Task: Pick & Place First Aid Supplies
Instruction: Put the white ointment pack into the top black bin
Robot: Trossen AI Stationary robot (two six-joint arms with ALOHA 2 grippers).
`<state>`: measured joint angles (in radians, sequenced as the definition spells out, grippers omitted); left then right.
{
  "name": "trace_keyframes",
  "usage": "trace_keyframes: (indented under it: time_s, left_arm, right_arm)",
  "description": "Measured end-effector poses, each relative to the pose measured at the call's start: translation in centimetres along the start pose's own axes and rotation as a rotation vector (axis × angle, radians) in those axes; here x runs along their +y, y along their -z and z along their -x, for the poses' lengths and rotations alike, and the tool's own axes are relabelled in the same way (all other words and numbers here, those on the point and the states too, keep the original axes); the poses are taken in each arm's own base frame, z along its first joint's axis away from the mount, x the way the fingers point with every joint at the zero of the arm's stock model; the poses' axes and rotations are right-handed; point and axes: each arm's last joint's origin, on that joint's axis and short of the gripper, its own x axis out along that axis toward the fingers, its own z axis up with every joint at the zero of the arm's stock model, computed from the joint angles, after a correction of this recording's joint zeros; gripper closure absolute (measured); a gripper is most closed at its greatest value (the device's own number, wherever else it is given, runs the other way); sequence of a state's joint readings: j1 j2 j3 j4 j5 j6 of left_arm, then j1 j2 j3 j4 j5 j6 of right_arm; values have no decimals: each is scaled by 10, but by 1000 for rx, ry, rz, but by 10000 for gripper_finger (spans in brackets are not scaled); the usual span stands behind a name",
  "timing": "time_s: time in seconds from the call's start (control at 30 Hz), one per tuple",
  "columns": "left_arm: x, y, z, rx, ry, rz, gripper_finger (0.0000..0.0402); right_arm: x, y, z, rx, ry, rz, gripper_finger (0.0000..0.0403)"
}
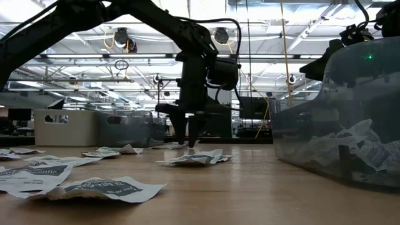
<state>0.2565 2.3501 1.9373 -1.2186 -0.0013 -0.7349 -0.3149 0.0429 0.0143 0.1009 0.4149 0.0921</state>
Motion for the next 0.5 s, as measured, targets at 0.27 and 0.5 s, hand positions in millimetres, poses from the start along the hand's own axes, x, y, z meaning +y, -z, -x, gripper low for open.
trace_keyframes:
  time_s: [0.27,0.5]
  left_arm:
    - [0,0,0,-1,1,-33,394]
    - [4,2,13,20,49,-45,398]
  right_arm:
    - [0,0,0,0,0,0,183]
    - [0,0,0,0,0,0,179]
